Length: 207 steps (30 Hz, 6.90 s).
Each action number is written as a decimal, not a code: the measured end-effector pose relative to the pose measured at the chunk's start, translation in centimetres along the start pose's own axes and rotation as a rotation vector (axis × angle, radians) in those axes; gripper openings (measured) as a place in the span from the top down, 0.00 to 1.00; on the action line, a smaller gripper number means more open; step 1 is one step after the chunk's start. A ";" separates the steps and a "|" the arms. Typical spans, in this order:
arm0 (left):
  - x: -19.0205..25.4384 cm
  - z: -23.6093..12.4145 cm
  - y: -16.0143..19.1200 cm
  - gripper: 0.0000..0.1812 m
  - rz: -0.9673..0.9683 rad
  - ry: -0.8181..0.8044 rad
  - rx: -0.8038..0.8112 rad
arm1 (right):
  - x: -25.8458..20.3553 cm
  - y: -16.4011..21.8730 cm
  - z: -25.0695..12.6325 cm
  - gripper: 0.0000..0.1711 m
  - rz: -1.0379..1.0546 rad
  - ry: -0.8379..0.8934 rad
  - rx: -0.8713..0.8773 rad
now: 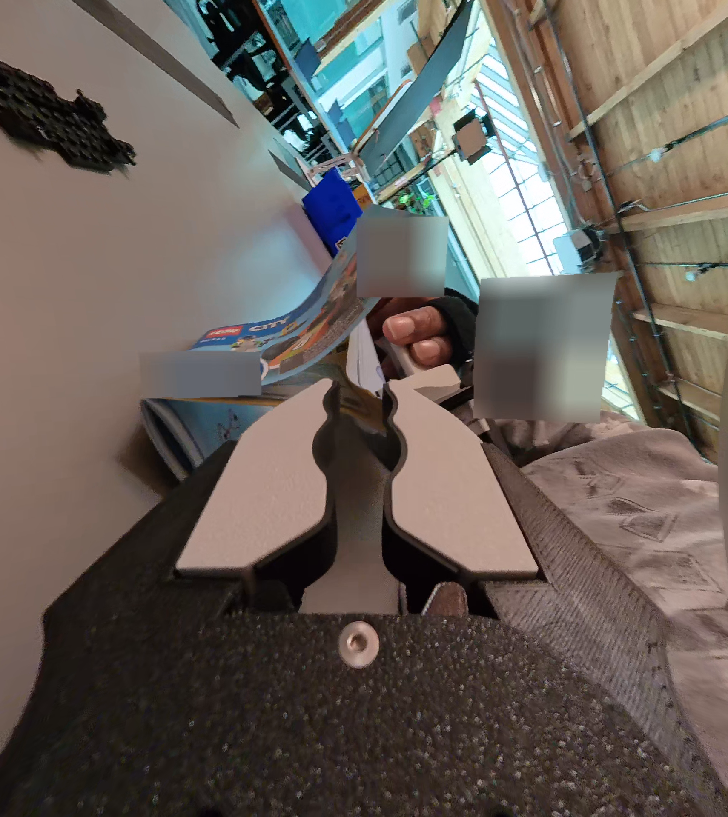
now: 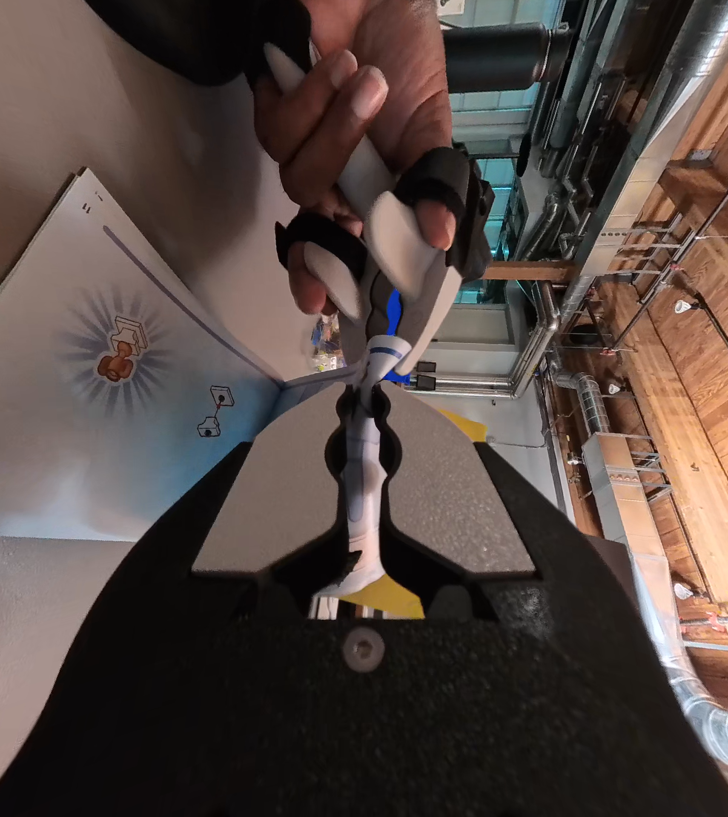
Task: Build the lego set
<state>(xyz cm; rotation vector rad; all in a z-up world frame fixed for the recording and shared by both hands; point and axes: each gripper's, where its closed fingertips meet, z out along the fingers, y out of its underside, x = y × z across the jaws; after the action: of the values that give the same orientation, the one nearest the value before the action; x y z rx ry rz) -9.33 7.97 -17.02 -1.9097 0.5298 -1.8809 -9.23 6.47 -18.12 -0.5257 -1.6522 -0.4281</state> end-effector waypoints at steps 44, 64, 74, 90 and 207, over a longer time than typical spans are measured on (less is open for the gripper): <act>0.4 -2.7 -1.7 1.00 0.095 -0.137 0.106 | -2.0 -1.1 -1.5 0.95 -0.115 -0.107 0.048; 0.4 -8.1 -2.7 1.00 0.470 -0.537 0.180 | -4.6 4.6 -10.5 0.81 0.983 -0.628 -0.176; 0.7 -8.7 -2.7 1.00 0.461 -0.527 0.204 | -8.4 -0.4 -7.5 0.82 0.787 -0.959 -0.101; -4.0 -12.6 -1.1 1.00 0.358 -0.630 0.163 | -6.7 1.5 -6.5 1.00 0.678 -1.011 -0.070; -6.7 -9.0 4.3 0.93 0.478 -0.744 -0.313 | -6.7 3.3 -4.6 0.80 1.010 -1.125 -0.281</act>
<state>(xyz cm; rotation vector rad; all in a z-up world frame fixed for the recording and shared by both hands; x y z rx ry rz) -18.43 7.69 -24.94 -2.2253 0.9436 -0.7444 -2.88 6.04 -24.14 -1.9311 -2.0463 0.5126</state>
